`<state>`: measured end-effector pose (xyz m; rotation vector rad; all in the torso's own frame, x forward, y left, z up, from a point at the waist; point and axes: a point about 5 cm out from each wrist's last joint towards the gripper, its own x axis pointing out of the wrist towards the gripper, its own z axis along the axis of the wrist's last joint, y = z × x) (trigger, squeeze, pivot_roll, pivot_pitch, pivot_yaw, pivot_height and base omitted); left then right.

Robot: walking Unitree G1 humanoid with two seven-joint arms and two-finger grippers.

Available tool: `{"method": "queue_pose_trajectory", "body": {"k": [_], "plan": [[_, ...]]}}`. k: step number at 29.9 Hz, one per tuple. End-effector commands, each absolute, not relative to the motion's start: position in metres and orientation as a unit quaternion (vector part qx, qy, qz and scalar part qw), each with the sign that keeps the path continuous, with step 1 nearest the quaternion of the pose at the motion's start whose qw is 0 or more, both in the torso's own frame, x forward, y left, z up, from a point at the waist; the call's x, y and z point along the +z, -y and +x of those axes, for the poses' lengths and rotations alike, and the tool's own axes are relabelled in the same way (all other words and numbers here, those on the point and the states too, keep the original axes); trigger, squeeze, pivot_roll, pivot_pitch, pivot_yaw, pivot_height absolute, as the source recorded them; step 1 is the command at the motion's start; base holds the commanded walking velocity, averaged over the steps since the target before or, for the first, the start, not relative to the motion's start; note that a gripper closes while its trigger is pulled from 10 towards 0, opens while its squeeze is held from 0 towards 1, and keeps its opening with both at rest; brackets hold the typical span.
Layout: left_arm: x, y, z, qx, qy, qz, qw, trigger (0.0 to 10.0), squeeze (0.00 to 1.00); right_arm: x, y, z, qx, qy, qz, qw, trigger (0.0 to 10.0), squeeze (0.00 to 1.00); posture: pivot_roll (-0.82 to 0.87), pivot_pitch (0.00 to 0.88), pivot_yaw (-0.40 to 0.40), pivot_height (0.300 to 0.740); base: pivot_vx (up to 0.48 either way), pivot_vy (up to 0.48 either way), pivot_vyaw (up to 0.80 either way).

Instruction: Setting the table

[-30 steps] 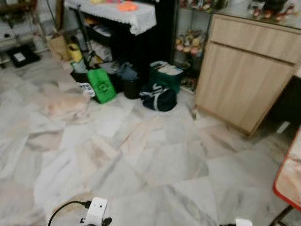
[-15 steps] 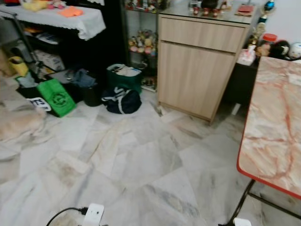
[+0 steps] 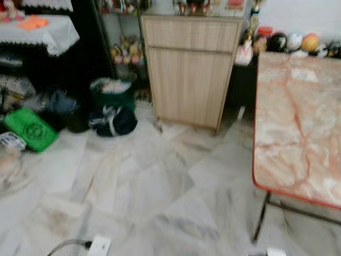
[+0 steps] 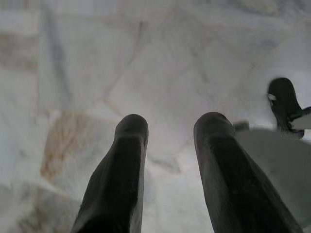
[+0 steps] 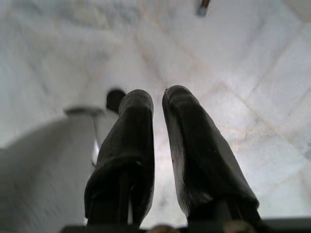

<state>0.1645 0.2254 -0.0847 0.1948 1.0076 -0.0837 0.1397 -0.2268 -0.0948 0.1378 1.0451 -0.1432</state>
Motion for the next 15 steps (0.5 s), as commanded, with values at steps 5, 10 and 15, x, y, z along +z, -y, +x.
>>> {"method": "queue_pose_trajectory", "body": {"k": [5, 10, 15], "plan": [[-0.0864, -0.2193, 0.1643, -0.046, -0.486, 0.095, 0.868, 10.0, 0.00, -0.0965, 0.2282, 0.1336, -0.078, -0.498, 0.067, 0.861, 10.0, 0.00, -0.08, 0.000, 0.056, 0.740, 0.000, 0.000, -0.47], [-0.0869, -0.2189, 0.1631, -0.053, -0.487, 0.102, 0.866, 10.0, 0.00, -0.0963, 0.2285, 0.1335, -0.084, -0.494, 0.073, 0.863, 10.0, 0.00, -0.09, 0.000, 0.057, 0.740, 0.000, 0.000, 0.00], [-0.0869, -0.2189, 0.1628, -0.046, -0.482, 0.100, 0.869, 10.0, 0.00, -0.0963, 0.2293, 0.1330, -0.082, -0.494, 0.070, 0.863, 10.0, 0.00, -0.09, 0.000, 0.048, 0.740, 0.000, -0.214, 0.00]]}}
